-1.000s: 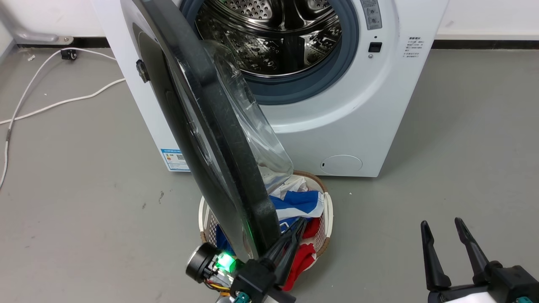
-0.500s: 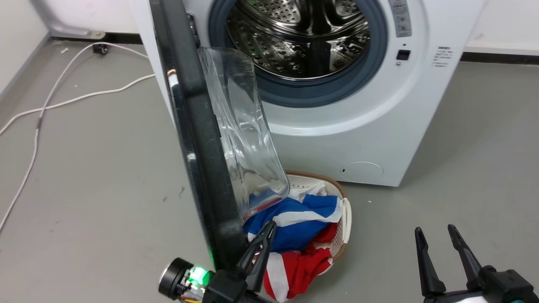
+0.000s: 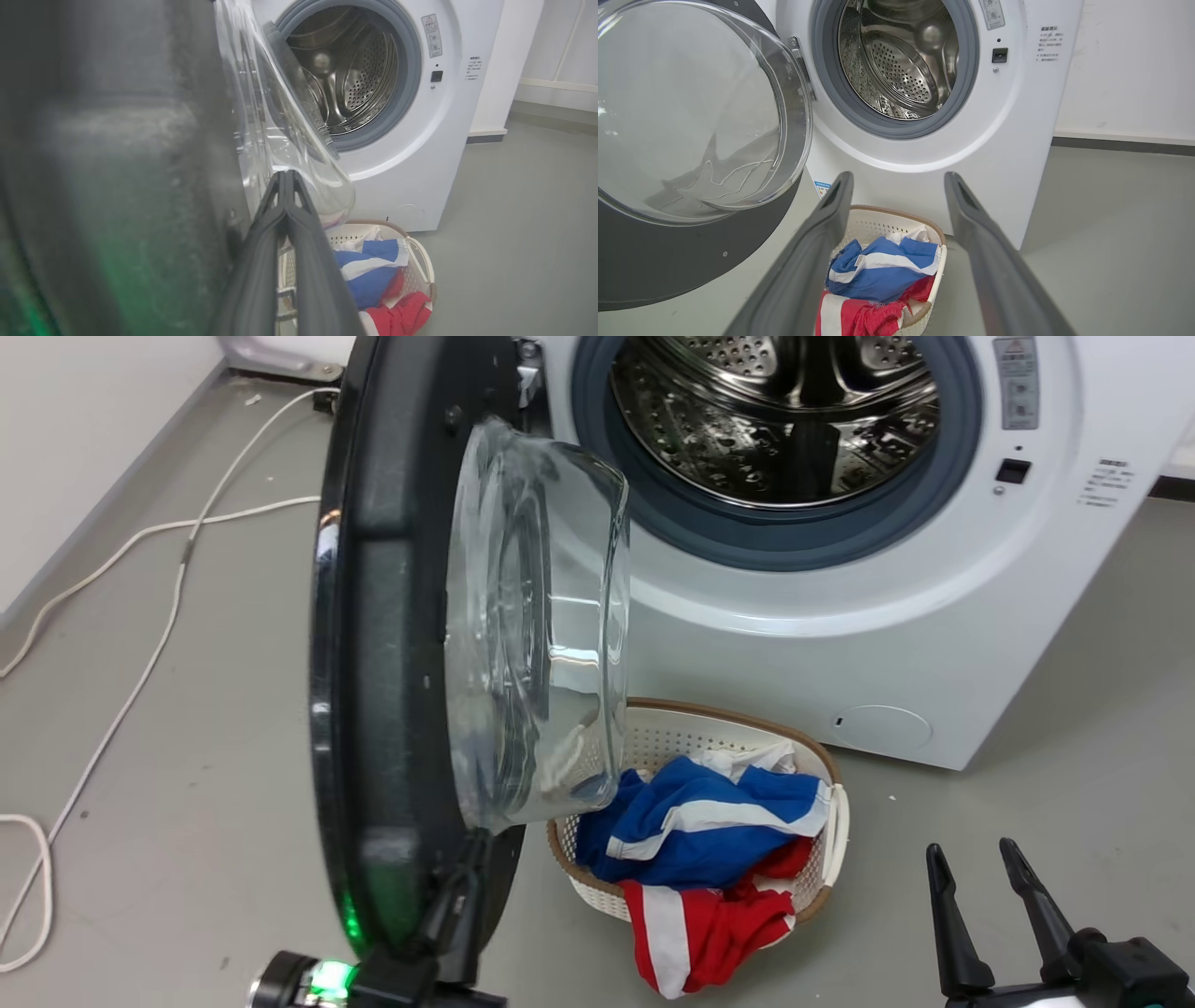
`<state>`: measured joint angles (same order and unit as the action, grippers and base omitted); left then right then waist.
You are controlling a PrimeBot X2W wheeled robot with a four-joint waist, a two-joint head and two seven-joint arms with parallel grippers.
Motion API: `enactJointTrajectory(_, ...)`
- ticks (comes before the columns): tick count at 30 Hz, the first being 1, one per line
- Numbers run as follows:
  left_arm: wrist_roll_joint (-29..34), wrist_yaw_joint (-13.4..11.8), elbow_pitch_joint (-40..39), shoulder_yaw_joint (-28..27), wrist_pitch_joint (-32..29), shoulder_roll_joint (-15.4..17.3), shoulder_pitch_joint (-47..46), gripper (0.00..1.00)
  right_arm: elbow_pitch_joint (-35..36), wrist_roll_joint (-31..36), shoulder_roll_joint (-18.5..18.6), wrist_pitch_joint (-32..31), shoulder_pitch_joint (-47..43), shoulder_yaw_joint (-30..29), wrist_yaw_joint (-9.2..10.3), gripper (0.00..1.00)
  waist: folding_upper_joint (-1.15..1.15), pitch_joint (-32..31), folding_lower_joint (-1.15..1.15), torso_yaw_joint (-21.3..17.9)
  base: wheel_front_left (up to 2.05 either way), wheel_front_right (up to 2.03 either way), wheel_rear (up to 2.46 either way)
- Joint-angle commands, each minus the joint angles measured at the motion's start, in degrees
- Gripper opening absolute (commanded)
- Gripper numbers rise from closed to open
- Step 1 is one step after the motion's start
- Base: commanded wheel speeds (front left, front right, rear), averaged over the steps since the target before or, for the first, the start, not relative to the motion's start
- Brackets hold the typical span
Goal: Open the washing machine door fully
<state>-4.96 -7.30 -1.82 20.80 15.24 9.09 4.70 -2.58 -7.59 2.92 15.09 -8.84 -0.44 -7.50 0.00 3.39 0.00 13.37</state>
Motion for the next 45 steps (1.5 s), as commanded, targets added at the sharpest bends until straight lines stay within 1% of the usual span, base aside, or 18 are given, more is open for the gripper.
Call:
enactJointTrajectory(1,-0.6,-1.2,-0.3,-2.1,-0.2,1.3,1.1,0.0,0.1,0.2,-0.1,0.1,-0.5,-0.3,0.01,1.0,0.0,0.3,0.0,1.2,0.0,0.0,0.0)
enactJointTrajectory(5,-1.5,-2.3,-0.5,-5.2,-0.2,2.9,1.8,0.0,-0.1,0.5,-0.1,0.1,-0.7,-0.4,0.01,1.0,0.0,0.5,0.0,2.3,0.0,0.0,0.0)
enactJointTrajectory(10,-3.4,-3.3,0.0,-10.3,-0.2,5.3,1.7,0.0,-0.1,0.7,-0.1,0.1,0.0,-0.5,0.01,1.0,0.0,1.0,0.0,3.0,0.0,0.0,0.0)
enactJointTrajectory(13,-5.0,-3.1,0.5,-13.1,-0.2,6.7,0.7,0.0,0.0,1.0,-0.1,0.1,0.4,-0.5,0.01,1.0,0.0,1.4,0.0,3.2,0.0,0.0,0.0)
enactJointTrajectory(17,-6.6,-4.2,0.8,-17.0,-0.7,8.8,-0.3,0.0,0.2,1.3,-0.1,0.1,1.1,-0.4,0.01,1.0,0.0,2.2,0.0,3.0,0.0,0.0,0.0)
enactJointTrajectory(21,-8.7,-4.2,2.0,-20.2,-1.2,10.5,-1.8,0.0,0.2,1.7,-0.1,0.1,1.7,-0.5,0.01,1.0,0.0,3.4,0.0,2.5,0.0,0.0,0.0)
enactJointTrajectory(25,-10.7,-3.7,3.7,-23.1,-2.1,12.9,-4.0,0.0,0.3,2.3,-0.1,0.1,2.4,-0.6,0.01,1.0,0.0,5.0,0.0,2.0,0.0,0.0,0.0)
enactJointTrajectory(33,-14.5,-1.4,9.0,-26.9,-3.2,16.8,-10.1,0.0,0.6,3.7,-0.1,0.1,4.6,-0.8,0.01,1.0,0.0,8.9,0.0,0.9,0.0,0.0,0.0)
enactJointTrajectory(45,-19.2,1.1,21.7,-31.0,-2.7,20.9,-18.7,0.0,0.3,5.0,-0.1,0.1,7.4,-0.8,0.01,1.0,0.0,13.1,0.0,-0.7,0.0,0.0,0.0)
